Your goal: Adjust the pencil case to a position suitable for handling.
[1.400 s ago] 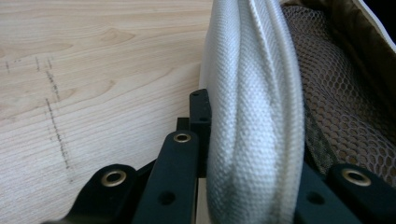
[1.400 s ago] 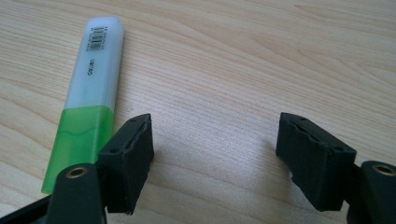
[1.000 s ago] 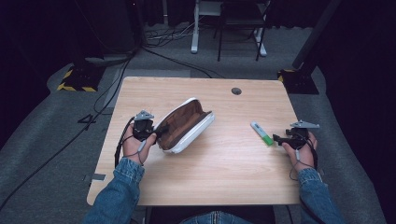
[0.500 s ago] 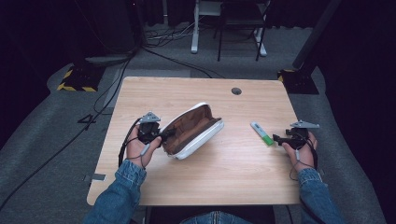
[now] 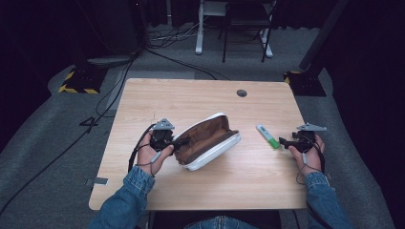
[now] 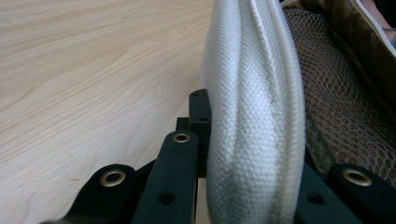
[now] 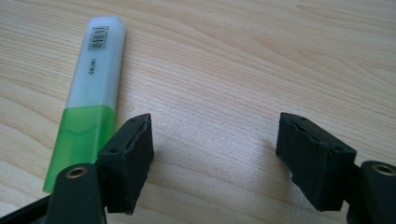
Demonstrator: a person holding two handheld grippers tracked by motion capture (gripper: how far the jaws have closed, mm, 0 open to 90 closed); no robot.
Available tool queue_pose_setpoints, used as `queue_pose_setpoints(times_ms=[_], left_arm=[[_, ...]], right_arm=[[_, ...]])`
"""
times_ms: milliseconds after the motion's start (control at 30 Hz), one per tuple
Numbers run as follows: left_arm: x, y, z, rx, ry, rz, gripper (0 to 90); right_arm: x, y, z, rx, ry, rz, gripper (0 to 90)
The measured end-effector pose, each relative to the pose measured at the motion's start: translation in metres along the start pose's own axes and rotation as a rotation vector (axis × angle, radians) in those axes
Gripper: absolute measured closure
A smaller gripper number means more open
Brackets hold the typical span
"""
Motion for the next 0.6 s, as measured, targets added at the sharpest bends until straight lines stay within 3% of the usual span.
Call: queue_pose_setpoints(times_ms=[600], left_arm=[[-0.021, 0.024, 0.01, 0.037, 0.047, 0.086, 84.4]], right_arm=[[0.0, 0.0, 0.0, 0.0, -0.001, 0.0, 27.5]])
Point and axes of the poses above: each handheld gripper's, and its own axes: y roughly forward along the jaws, z roughly out of its underside, x roughly to its left, the point moved 7 cm from there along y, roughly forward along the jaws, and after that the axes turned 1 degree about z, right-handed, at the moved point
